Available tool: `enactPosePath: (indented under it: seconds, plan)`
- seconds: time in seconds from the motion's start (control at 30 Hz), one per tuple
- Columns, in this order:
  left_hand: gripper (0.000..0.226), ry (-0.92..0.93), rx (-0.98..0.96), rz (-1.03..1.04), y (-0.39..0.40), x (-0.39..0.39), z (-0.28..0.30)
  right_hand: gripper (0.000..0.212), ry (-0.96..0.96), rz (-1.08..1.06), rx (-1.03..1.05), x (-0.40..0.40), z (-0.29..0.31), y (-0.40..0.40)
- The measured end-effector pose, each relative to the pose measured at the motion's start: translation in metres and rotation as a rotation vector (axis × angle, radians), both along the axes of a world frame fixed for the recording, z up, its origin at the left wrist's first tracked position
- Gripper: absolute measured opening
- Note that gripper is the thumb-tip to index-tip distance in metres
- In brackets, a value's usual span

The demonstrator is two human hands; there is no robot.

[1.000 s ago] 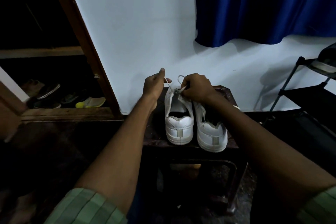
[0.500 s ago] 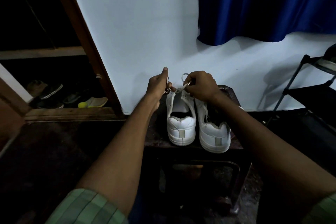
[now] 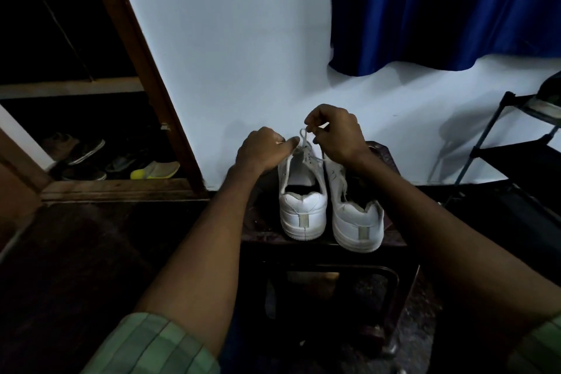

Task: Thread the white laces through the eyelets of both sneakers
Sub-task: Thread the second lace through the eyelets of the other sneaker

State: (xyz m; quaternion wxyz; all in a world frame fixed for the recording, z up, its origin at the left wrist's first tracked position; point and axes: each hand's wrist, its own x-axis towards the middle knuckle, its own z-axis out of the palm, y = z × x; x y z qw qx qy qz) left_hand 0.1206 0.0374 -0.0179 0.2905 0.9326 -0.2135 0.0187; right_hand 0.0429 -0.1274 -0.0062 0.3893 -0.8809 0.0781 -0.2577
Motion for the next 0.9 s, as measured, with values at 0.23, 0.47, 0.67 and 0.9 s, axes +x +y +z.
enactPosePath:
  seconds: [0.23, 0.47, 0.67, 0.9]
  plan:
    - [0.039, 0.258, -0.858, 0.062, 0.004, -0.008, 0.019, 0.037, 0.290, 0.099, -0.102, -0.005, 0.004, -0.004]
    - [0.054, 0.142, -0.521, 0.048, -0.005, -0.007, 0.007, 0.039, 0.400, 0.111, -0.218, -0.011, 0.000, 0.006]
    - [0.050, 0.006, -0.349, 0.057, -0.007, -0.007, 0.008, 0.057, 0.405, 0.069, -0.324, -0.015, -0.001, 0.017]
    - [0.043, -0.186, -0.218, 0.173, 0.001, -0.002, 0.004, 0.040, 0.439, 0.006, -0.327, -0.012, 0.003, 0.020]
